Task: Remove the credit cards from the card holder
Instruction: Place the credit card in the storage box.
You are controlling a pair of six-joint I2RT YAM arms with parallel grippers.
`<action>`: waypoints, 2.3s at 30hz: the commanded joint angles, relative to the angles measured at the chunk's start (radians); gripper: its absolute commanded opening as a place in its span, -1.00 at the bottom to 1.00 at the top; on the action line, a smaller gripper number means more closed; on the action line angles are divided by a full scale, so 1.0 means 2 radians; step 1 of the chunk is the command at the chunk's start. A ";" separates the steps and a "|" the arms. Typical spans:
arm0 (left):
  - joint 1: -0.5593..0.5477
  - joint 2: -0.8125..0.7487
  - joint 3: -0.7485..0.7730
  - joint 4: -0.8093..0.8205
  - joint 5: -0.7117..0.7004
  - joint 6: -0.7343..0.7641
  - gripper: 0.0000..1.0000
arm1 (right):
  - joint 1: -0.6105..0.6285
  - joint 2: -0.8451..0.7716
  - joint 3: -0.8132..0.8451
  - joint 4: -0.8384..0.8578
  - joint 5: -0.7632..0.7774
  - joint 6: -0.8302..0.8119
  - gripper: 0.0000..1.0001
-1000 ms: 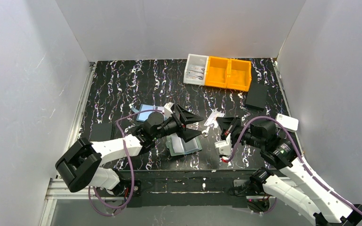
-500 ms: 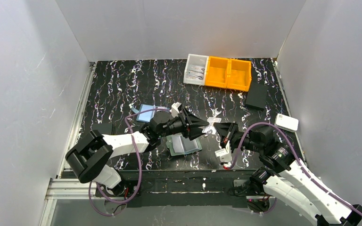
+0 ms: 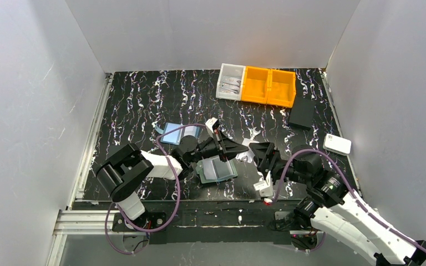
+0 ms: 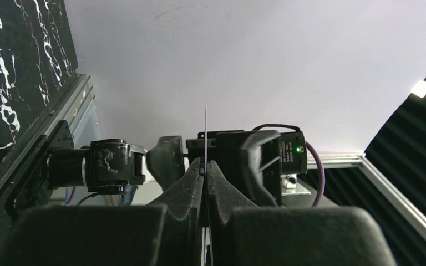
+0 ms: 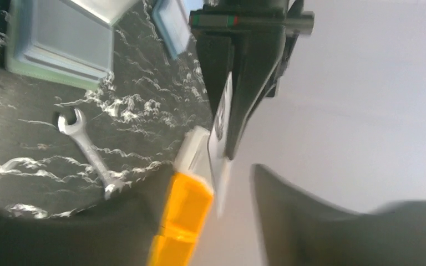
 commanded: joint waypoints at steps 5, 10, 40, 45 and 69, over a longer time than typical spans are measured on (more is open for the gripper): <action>0.023 -0.052 -0.054 0.032 -0.002 0.190 -1.00 | 0.004 -0.021 0.083 -0.107 0.015 0.215 0.97; 0.016 -0.094 -0.088 0.012 -0.030 0.358 -1.00 | 0.003 0.068 0.151 -0.138 0.001 0.472 0.97; -0.006 -0.253 -0.142 0.044 -0.177 0.446 -1.00 | -0.131 0.225 0.089 0.289 -0.266 1.119 0.53; -0.008 -0.245 -0.126 0.046 -0.174 0.433 -1.00 | -0.130 0.236 0.090 0.316 -0.273 1.136 0.38; -0.013 -0.227 -0.134 0.049 -0.184 0.421 -0.98 | -0.127 0.256 0.100 0.354 -0.295 1.142 -0.97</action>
